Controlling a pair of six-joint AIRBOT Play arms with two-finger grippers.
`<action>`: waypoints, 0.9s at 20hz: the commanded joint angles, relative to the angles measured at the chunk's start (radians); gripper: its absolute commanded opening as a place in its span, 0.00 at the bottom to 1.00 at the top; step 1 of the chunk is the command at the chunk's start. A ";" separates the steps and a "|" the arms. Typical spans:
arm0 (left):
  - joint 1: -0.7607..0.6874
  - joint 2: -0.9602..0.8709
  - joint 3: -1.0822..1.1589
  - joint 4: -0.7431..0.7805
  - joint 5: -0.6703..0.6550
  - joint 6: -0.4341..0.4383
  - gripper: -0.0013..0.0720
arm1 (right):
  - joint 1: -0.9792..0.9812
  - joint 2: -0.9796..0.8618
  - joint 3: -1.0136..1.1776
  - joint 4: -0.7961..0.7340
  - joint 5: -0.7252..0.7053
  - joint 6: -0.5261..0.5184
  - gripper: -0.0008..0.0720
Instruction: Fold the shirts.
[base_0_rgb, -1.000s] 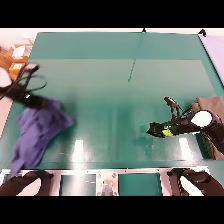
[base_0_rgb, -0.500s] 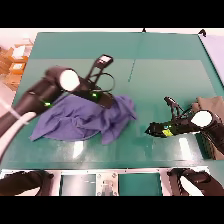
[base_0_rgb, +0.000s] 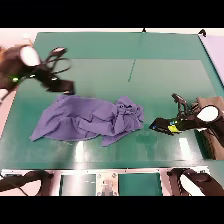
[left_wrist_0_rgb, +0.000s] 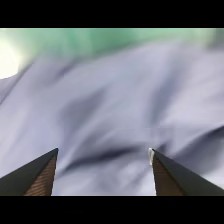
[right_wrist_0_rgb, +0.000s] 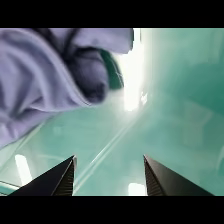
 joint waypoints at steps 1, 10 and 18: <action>0.222 0.009 -0.156 0.020 -0.128 0.011 0.90 | -0.014 -0.084 -0.052 0.154 -0.118 -0.145 0.69; 0.352 0.005 -0.418 0.031 0.067 0.108 0.90 | 0.048 -0.456 0.056 0.402 -0.161 -0.418 0.49; 0.352 0.005 -0.517 -0.091 0.139 0.180 0.50 | 0.109 -0.509 0.195 0.405 -0.160 -0.423 0.04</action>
